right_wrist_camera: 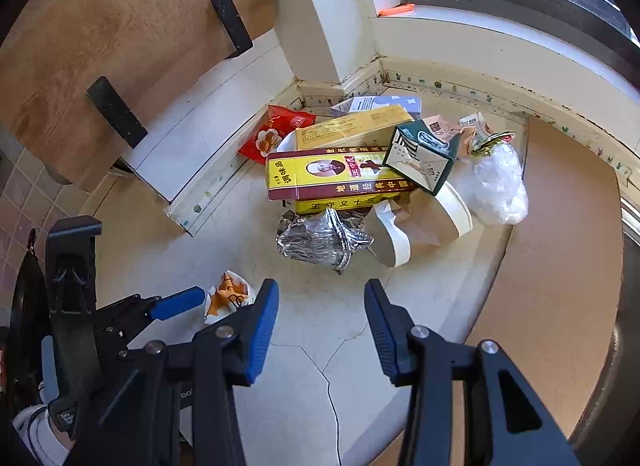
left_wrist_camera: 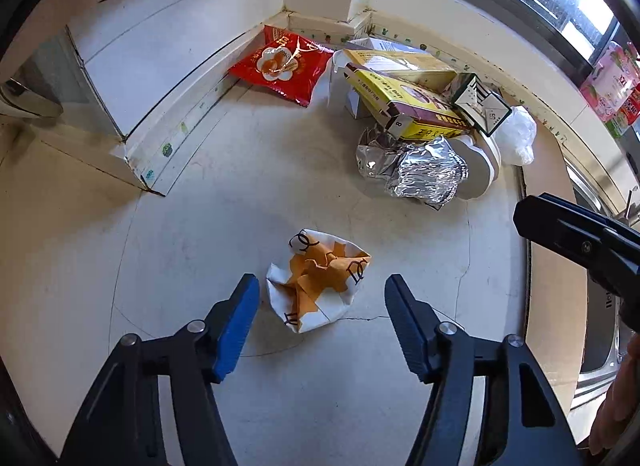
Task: Collect trash
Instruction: 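Move both tools back over the trash pile on the counter, then grasp the orange-patterned paper wrapper with the left tool while the right tool grasps the foil ball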
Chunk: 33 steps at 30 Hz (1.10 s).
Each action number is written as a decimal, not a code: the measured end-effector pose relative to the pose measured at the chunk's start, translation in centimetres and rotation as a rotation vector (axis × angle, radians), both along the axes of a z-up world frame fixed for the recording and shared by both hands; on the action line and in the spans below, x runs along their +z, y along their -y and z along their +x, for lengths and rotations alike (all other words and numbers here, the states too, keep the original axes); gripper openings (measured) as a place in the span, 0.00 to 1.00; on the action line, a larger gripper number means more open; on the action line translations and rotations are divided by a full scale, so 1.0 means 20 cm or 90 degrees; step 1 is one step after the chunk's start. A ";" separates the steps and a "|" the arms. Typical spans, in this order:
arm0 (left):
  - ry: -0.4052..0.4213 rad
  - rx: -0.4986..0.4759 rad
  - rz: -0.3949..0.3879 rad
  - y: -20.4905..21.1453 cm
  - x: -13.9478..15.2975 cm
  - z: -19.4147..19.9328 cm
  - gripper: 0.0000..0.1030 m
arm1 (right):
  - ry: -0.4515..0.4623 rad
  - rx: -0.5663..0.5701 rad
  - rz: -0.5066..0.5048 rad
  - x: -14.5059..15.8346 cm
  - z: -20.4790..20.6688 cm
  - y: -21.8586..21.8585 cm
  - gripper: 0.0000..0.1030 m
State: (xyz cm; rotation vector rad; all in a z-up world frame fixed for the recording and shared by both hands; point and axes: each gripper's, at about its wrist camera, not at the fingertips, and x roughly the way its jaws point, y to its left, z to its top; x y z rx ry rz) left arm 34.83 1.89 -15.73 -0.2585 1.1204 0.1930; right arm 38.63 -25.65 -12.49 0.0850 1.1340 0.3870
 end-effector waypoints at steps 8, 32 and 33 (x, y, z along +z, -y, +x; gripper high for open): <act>-0.001 0.016 -0.005 -0.06 -0.04 -0.01 0.49 | 0.028 0.049 -0.014 -0.04 0.08 -0.11 0.44; 0.019 0.114 0.007 -0.22 0.07 -0.12 0.49 | 0.177 0.250 -0.257 -0.18 0.10 -0.42 0.59; 0.021 0.117 0.004 -0.23 0.08 -0.13 0.49 | 0.185 0.255 -0.265 -0.18 0.09 -0.43 0.59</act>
